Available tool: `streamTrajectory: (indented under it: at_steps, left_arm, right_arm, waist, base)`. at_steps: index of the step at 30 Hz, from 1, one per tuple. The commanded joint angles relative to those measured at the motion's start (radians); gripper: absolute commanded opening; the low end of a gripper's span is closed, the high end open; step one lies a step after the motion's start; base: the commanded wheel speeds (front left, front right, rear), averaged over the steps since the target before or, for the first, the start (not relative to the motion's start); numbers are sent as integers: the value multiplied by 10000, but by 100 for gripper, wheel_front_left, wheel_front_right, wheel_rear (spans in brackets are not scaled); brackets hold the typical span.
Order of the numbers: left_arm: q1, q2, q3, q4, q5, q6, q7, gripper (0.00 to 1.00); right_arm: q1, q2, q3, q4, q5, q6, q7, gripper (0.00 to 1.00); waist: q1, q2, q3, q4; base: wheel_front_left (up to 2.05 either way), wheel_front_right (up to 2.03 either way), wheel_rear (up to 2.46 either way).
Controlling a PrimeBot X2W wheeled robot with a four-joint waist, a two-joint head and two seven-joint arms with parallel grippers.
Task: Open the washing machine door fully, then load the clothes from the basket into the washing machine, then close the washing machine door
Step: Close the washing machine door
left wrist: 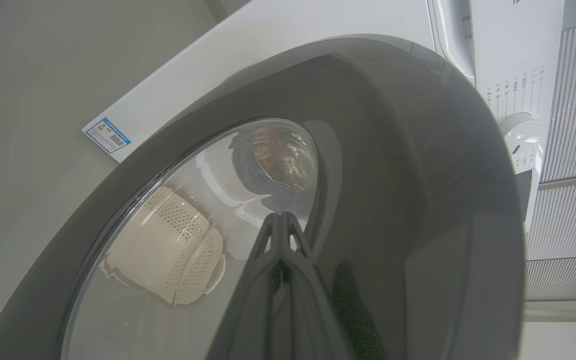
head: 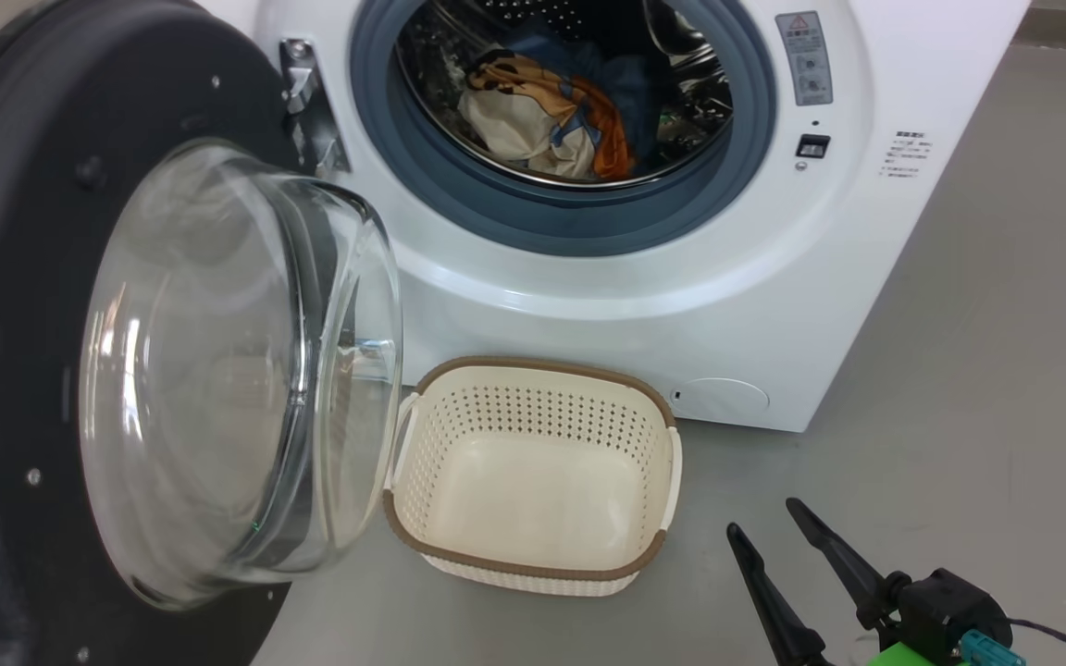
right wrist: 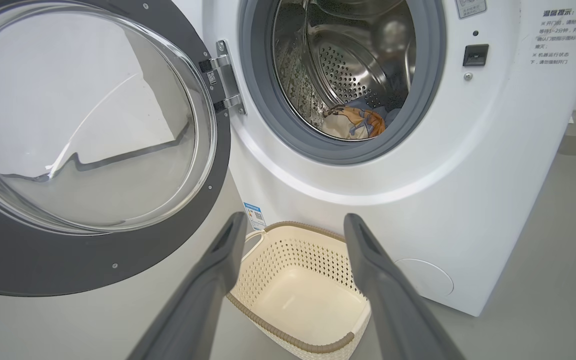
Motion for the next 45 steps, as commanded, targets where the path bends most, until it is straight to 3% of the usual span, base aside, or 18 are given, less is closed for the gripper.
streamTrajectory:
  at_steps: [1, 28, 45]
  left_arm:
    - [-399, 311, 106, -359, -95, -94, 18, 0]
    - [-561, -738, -516, -56, -223, -538, -333, 0]
    - [-635, -2053, -1095, 174, -33, -1493, -1518, 0]
  right_arm:
    - [-391, -36, 167, -228, -66, 16, -48, 100]
    - [-282, 76, 109, -88, -112, 16, -48, 100]
    - [-377, 138, 25, -157, -112, 16, -48, 100]
  waist:
    - [0, 0, 40, -96]
    - [0, 0, -421, -688]
    - [0, 0, -323, -1163]
  base:
    - [0, 0, 0]
    - [0, 0, 0]
    - [0, 0, 0]
